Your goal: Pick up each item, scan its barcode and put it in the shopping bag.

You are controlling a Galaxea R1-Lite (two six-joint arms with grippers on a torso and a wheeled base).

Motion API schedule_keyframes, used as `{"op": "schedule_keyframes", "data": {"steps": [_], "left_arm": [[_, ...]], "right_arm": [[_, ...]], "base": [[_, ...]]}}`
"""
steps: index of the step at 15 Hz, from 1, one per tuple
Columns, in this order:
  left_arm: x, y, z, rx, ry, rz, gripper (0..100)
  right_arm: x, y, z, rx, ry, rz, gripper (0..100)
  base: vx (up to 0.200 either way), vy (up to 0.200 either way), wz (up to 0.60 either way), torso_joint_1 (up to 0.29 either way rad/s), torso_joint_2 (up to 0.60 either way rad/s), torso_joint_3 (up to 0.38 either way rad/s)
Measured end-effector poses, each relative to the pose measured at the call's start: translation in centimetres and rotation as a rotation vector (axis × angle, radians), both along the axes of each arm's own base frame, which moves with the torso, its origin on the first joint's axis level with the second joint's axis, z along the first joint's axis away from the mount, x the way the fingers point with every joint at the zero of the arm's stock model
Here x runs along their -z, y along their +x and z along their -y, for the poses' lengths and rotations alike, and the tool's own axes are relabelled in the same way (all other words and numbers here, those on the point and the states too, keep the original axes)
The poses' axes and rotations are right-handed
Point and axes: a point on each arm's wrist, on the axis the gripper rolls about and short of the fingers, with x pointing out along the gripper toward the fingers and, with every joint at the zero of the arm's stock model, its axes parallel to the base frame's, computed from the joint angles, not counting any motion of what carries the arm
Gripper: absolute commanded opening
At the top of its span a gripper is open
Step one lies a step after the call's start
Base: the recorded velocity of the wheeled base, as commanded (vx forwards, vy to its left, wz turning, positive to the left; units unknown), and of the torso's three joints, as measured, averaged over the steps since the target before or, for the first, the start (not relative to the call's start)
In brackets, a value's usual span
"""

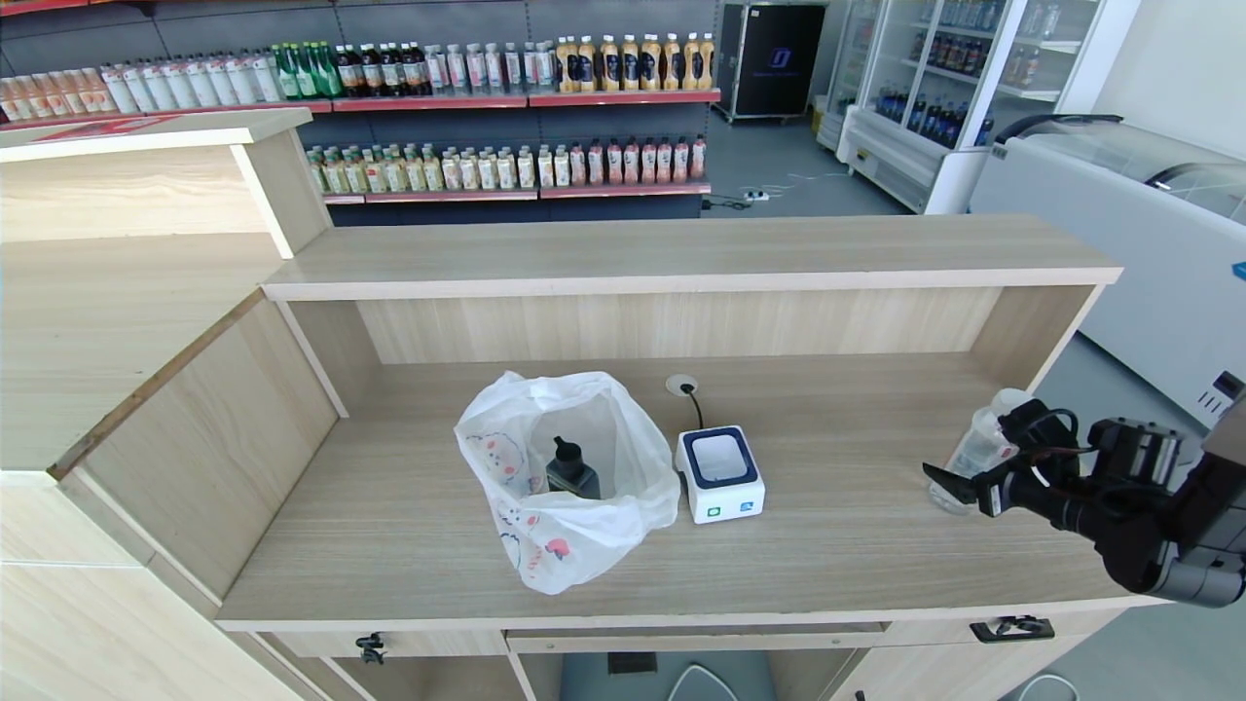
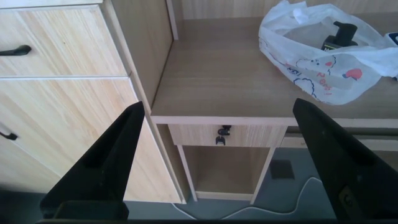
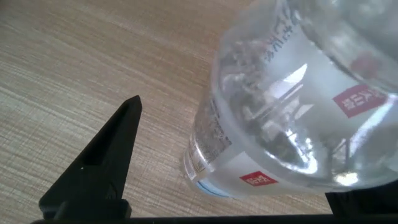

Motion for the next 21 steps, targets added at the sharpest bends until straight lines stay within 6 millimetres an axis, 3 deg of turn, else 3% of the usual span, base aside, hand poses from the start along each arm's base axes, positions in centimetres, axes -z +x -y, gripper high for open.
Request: {"op": "schedule_keyframes", "data": {"steps": [14,18,21], "left_arm": [[0.0,0.0,0.0,0.000,0.000,0.000,100],[0.0,0.0,0.0,0.000,0.000,0.000,100],[0.0,0.0,0.0,-0.001,0.000,0.000,100]], "right_arm": [[-0.3,0.7,0.4,0.019,0.048,0.007,0],[-3.3,-0.2,-0.1,0.035,0.148,-0.060,0],[-8.0,-2.4,-1.2,-0.035,0.228,-0.150,0]], "base": [[0.000,0.000,0.00,0.000,0.00,0.000],[0.000,0.000,0.00,0.000,0.00,0.000],[0.000,0.000,0.00,0.000,0.00,0.000]]}}
